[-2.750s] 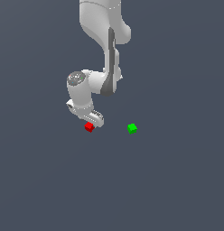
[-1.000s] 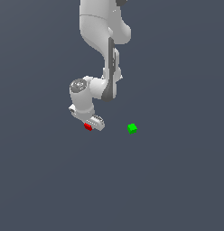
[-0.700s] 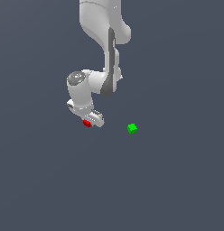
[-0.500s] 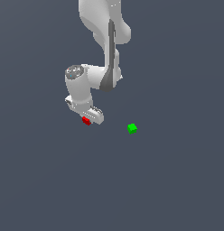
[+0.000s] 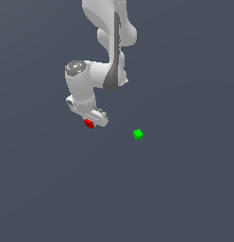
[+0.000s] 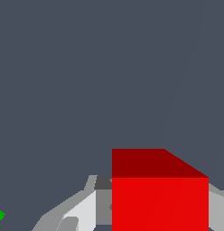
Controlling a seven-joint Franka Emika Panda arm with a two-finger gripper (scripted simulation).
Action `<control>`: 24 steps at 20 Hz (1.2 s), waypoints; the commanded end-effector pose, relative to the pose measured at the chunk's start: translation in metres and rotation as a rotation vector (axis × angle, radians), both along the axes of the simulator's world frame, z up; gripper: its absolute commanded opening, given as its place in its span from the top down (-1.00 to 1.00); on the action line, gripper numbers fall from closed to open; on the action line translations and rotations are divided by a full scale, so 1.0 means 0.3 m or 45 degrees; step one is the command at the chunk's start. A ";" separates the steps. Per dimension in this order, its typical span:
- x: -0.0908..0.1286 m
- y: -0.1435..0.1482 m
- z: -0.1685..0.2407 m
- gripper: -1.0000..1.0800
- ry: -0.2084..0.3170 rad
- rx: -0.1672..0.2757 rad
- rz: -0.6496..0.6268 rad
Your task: Stack the red cube on top of the green cube.
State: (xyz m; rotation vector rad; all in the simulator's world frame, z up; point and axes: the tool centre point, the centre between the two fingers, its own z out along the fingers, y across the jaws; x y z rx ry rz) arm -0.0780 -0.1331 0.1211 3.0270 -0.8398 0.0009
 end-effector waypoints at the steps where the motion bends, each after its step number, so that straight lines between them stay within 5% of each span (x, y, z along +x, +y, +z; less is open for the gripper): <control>1: 0.001 0.001 -0.003 1.00 0.001 0.000 0.001; 12: 0.002 0.099 -0.026 1.00 0.001 0.000 0.001; 24: 0.014 0.509 -0.124 1.00 0.000 0.001 0.001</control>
